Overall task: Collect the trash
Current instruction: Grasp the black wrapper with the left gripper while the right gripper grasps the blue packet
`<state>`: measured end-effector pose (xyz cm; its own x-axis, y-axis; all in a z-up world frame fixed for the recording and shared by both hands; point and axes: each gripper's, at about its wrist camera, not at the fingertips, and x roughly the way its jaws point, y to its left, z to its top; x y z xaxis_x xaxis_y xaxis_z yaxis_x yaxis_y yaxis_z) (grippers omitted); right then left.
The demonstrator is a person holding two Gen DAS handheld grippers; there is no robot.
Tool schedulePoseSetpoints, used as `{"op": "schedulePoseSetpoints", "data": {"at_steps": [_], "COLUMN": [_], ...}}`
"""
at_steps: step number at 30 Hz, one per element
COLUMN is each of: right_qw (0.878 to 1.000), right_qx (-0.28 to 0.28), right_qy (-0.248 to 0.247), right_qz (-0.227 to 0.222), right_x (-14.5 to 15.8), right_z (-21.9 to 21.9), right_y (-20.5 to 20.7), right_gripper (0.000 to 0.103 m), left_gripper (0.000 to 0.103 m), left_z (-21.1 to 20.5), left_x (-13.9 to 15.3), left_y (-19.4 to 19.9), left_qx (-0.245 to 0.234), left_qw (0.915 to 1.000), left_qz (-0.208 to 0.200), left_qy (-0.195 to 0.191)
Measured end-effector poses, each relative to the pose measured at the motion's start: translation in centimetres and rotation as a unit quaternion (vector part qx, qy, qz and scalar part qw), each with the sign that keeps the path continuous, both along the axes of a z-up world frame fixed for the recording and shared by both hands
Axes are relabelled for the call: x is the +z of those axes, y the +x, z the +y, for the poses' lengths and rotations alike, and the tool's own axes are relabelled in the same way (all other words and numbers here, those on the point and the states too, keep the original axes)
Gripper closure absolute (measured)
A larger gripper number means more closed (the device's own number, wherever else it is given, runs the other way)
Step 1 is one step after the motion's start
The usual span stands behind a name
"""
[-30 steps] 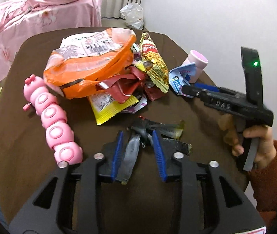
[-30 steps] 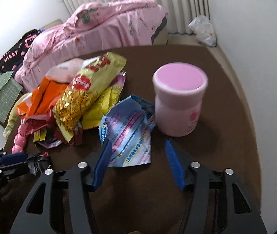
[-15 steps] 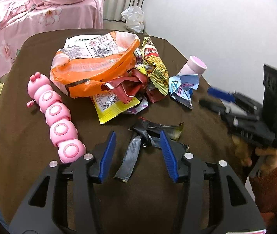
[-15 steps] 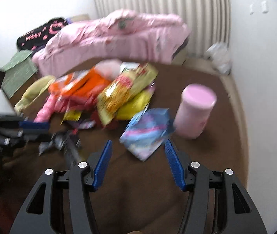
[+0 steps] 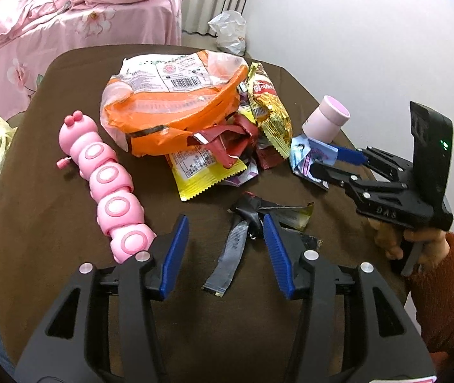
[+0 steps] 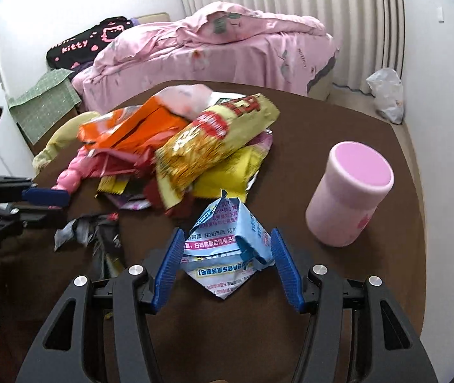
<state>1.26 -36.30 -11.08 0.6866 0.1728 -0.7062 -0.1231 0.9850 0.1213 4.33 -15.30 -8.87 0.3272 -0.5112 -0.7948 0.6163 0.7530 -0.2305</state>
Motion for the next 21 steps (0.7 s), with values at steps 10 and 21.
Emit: {"op": "schedulePoseSetpoints", "data": {"at_steps": [10,21], "right_qw": [0.999,0.993], "right_qx": [0.04,0.044], "right_qy": [0.0,-0.11], "right_qz": [0.009,0.001], "right_x": [-0.2,-0.4], "right_z": [1.8,3.5], "right_y": [-1.6,-2.4], "right_gripper": [0.049,0.077], "left_gripper": [0.057,0.057], "left_z": [-0.3,0.0], "left_x": [0.4,0.5], "left_y": [-0.5,-0.4], "left_qx": [-0.007,-0.005], "left_qw": [0.9999,1.0], "left_qz": [-0.009,-0.007], "left_qy": [0.0,-0.002]}}
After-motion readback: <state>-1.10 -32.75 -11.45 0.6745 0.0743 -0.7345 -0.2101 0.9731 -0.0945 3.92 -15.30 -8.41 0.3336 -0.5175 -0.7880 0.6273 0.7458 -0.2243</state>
